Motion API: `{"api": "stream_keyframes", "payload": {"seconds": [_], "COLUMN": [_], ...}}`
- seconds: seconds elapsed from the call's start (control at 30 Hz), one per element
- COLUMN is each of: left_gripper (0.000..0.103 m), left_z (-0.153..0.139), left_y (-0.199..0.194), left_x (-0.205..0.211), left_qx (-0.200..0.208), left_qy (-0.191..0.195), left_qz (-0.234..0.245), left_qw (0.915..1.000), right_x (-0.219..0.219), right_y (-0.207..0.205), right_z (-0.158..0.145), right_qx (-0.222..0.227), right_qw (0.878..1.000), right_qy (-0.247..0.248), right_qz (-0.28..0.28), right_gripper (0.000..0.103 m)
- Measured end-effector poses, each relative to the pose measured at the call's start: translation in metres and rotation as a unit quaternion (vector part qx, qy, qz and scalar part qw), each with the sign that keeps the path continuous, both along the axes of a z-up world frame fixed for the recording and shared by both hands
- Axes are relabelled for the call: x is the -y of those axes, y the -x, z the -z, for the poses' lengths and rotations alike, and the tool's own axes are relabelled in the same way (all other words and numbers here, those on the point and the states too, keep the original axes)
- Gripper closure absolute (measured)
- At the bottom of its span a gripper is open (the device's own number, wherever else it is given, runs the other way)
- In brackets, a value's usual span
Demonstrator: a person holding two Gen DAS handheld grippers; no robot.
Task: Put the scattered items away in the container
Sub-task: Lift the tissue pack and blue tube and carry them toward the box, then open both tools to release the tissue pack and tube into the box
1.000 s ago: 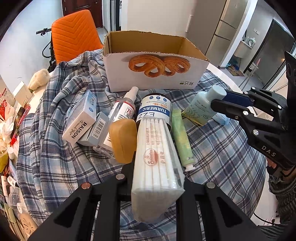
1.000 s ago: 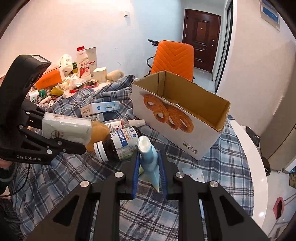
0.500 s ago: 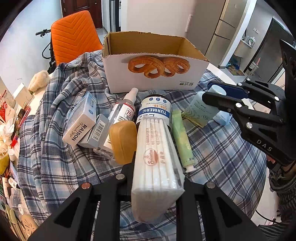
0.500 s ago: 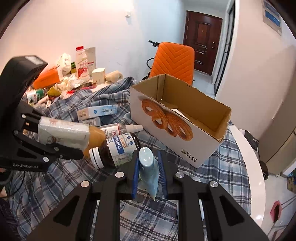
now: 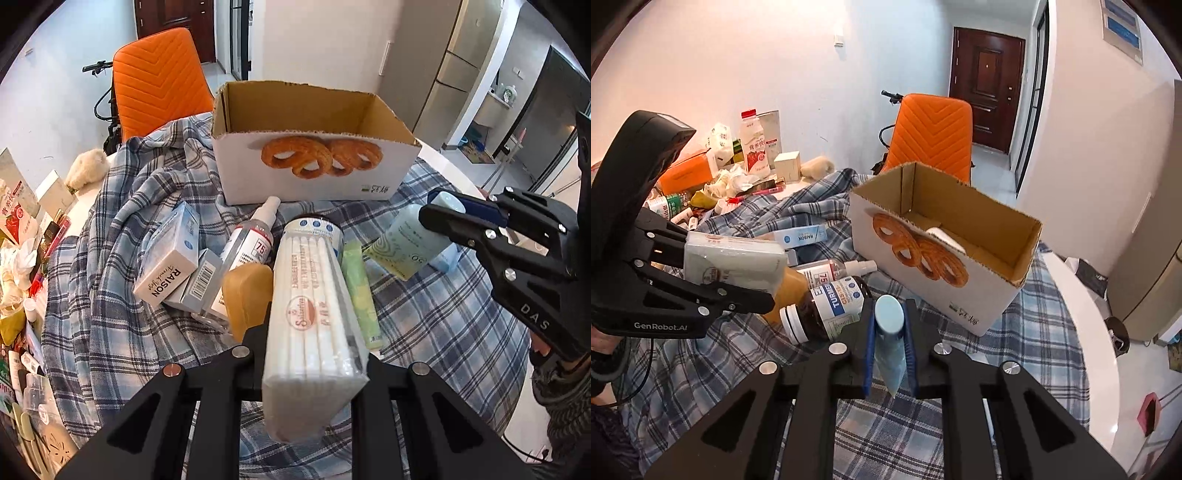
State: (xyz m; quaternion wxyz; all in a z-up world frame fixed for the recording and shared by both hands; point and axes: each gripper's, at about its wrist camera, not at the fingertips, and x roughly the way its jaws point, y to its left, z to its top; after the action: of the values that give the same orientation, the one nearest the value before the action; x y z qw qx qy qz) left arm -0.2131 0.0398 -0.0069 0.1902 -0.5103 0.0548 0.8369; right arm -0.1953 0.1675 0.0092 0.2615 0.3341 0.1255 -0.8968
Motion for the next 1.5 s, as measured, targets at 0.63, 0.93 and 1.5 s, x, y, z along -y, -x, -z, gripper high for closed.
{"api": "stream_keyframes", "payload": {"seconds": [0.63,0.93,1.5], "left_gripper": [0.085,0.085,0.085], "left_z": [-0.046,-0.069,-0.019], "left_y": [0.031,0.092,0.164], "left_x": [-0.039,-0.051,-0.077], "left_qx": [-0.052,-0.087,0.01], "left_qy": [0.015,0.056,0.051], "left_qz": [0.027,-0.005,0.012], "left_qw": [0.9982,0.9947,0.9986], "right_x": [0.013,-0.002,-0.024], "right_y": [0.023,0.077,0.154], "right_z": [-0.072,-0.096,-0.009], "right_qx": [-0.061,-0.082,0.106], "right_qw": [0.998,0.993,0.989], "right_qy": [-0.001,0.066,0.063], "right_qz": [0.007,0.051,0.086], "right_gripper": [0.09,0.092,0.098]}}
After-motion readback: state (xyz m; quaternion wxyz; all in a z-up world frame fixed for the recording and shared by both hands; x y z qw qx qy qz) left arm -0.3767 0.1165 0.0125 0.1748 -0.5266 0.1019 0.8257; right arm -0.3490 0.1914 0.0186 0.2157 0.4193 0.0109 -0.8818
